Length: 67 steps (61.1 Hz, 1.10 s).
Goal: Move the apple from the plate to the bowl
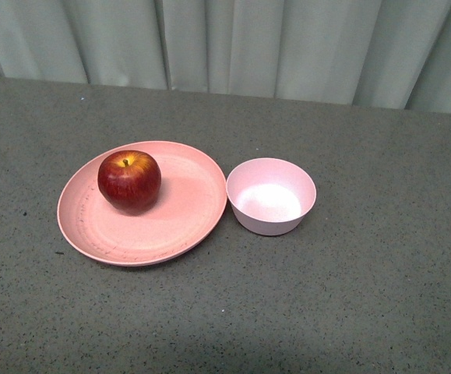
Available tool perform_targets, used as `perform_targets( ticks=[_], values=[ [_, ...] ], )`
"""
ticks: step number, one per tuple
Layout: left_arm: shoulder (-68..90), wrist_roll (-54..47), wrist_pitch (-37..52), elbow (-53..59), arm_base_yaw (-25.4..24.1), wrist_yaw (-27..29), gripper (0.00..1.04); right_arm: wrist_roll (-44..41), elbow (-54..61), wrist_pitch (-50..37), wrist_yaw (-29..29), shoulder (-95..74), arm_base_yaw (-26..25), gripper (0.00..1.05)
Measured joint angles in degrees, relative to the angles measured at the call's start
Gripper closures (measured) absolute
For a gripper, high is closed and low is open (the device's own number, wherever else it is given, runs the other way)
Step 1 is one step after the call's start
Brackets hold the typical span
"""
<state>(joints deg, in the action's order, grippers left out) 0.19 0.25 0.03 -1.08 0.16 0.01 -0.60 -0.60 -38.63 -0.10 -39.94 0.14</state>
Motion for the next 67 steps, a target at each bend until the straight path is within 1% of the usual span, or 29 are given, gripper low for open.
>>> perform_targets(
  ticks=[12,28,49,67],
  values=[
    [0.00,0.00,0.00,0.00,0.00,0.00,0.07,0.00,0.28,8.85,0.00,9.73,0.00,1.04],
    [0.00,0.00,0.00,0.00,0.00,0.00,0.07,0.00,0.28,16.39,0.00,17.73,0.00,1.04],
    [0.00,0.00,0.00,0.00,0.00,0.00,0.07,0.00,0.28,23.63,0.02,25.14,0.00,1.04],
    [0.00,0.00,0.00,0.00,0.00,0.00,0.07,0.00,0.28,27.82,0.02,29.38,0.00,1.04]
  ],
)
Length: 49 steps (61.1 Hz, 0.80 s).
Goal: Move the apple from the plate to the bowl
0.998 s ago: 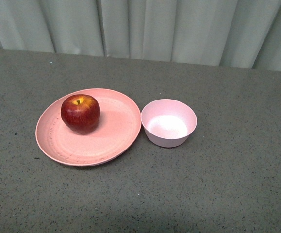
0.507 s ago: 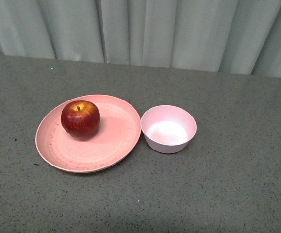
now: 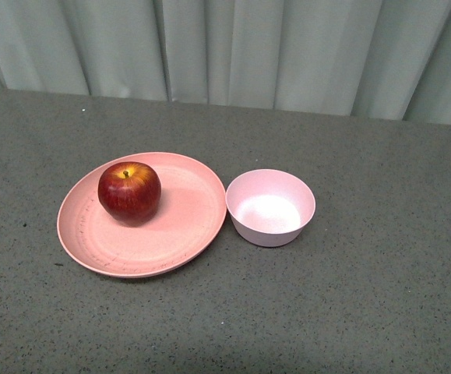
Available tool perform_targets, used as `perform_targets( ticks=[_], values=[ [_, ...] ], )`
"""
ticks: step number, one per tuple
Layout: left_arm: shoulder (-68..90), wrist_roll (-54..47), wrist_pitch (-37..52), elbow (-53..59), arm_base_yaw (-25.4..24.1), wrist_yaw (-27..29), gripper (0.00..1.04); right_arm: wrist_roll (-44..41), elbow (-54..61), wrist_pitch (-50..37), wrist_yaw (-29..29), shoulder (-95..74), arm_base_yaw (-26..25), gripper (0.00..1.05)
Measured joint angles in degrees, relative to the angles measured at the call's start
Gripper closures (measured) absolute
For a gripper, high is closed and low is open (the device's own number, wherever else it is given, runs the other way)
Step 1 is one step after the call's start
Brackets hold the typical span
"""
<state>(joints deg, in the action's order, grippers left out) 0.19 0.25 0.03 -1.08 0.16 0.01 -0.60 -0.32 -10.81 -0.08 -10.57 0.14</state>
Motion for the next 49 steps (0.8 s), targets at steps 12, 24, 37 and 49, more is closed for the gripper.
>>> perform_targets(
  ticks=[12,24,37,49],
  values=[
    [0.00,0.00,0.00,0.00,0.00,0.02,0.07,0.00,-0.02,10.47,0.15,10.25,0.00,1.04],
    [0.00,0.00,0.00,0.00,0.00,0.02,0.07,0.00,-0.02,10.71,0.13,10.27,0.00,0.94],
    [0.00,0.00,0.00,0.00,0.00,0.02,0.07,0.00,-0.02,10.71,0.13,10.32,0.00,0.53],
    [0.00,0.00,0.00,0.00,0.00,0.02,0.07,0.02,-0.02,10.71,0.13,10.32,0.00,0.08]
  ],
)
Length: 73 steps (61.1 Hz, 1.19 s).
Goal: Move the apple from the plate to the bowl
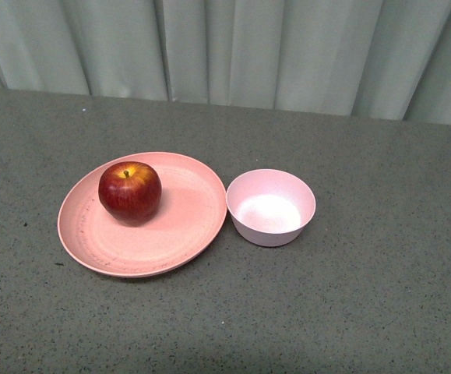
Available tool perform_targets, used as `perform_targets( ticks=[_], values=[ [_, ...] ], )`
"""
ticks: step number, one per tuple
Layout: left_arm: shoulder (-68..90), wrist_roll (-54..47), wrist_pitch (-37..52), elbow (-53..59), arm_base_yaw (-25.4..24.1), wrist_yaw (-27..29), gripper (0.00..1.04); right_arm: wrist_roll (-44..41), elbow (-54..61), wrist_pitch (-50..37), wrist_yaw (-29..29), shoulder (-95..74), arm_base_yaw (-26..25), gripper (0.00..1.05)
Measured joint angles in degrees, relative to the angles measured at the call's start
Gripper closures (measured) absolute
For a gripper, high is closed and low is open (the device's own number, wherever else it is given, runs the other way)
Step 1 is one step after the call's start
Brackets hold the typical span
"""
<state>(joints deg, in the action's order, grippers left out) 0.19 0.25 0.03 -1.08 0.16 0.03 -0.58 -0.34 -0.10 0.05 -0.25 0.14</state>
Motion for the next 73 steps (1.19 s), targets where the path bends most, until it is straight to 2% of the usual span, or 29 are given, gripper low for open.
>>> perform_targets(
  ticks=[17,22,24,30,38,43,55,73],
  values=[
    [0.00,0.02,-0.02,0.00,0.00,0.04,0.07,0.02,0.00,0.00,0.00,0.00,0.00,0.09],
    [4.44,1.38,-7.08,-2.49,2.56,8.57,0.07,0.02,0.00,0.00,0.00,0.00,0.00,0.09],
    [7.34,1.53,-7.48,-2.95,2.93,10.03,0.07,0.02,0.00,0.00,0.00,0.02,0.00,0.09],
    [17.03,1.92,-1.79,-3.74,1.62,7.10,0.07,0.02,0.00,0.02,0.02,0.02,0.00,0.09],
    [42.36,2.78,19.61,-10.08,-0.57,2.58,0.07,0.02,0.00,0.00,0.00,0.02,0.00,0.09],
    [55.78,3.13,26.05,-14.95,0.44,1.18,0.07,0.02,0.00,0.00,0.00,0.02,0.00,0.09],
    [77.85,4.87,25.88,-26.03,4.00,-1.44,0.07,0.02,0.00,0.00,0.02,0.02,0.00,0.09],
    [95.76,4.50,18.10,-41.33,8.13,-1.55,0.07,0.02,0.00,0.00,0.00,0.02,0.00,0.09]
  ],
)
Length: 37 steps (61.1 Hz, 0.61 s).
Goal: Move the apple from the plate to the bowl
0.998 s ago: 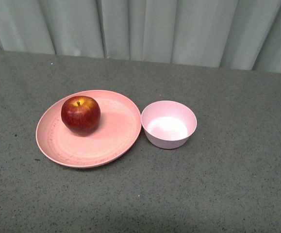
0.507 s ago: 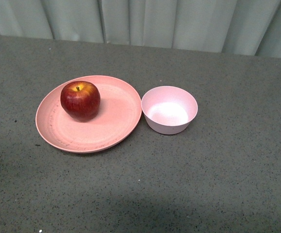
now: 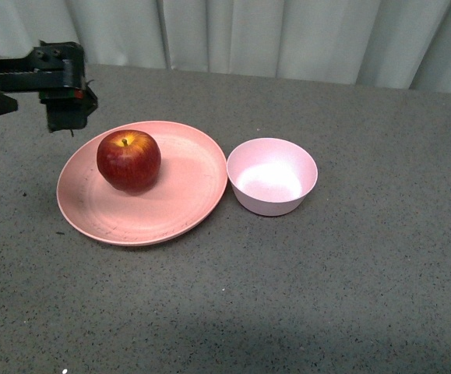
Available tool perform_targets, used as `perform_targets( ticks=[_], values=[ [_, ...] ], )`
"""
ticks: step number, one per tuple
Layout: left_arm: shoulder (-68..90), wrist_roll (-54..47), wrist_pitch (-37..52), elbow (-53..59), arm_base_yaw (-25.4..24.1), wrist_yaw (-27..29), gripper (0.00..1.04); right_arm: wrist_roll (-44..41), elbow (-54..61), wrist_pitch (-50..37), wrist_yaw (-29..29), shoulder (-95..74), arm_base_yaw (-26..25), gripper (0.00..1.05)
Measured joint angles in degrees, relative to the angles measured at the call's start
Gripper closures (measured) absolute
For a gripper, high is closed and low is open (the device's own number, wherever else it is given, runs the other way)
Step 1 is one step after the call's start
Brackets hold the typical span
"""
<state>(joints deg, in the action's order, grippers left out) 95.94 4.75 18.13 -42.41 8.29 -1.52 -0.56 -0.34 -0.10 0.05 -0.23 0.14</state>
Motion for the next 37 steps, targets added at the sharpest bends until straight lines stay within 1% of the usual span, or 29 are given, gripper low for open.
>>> perform_targets(
  ticks=[8,15,27,37],
  values=[
    [6.16,0.85,-2.23,-5.66,1.99,0.46,0.07,0.00,0.00,0.00,0.00,0.00,0.00,0.09],
    [9.25,1.11,-2.95,-8.31,2.62,1.36,0.07,0.00,0.00,0.00,0.02,0.00,0.00,0.09],
    [14.14,0.26,-4.24,-11.54,2.75,-0.09,0.07,0.00,0.00,0.00,0.00,0.00,0.00,0.09],
    [17.07,-0.24,-5.55,-14.25,2.75,-0.20,0.07,0.00,0.00,0.00,0.00,0.00,0.00,0.09]
  ],
)
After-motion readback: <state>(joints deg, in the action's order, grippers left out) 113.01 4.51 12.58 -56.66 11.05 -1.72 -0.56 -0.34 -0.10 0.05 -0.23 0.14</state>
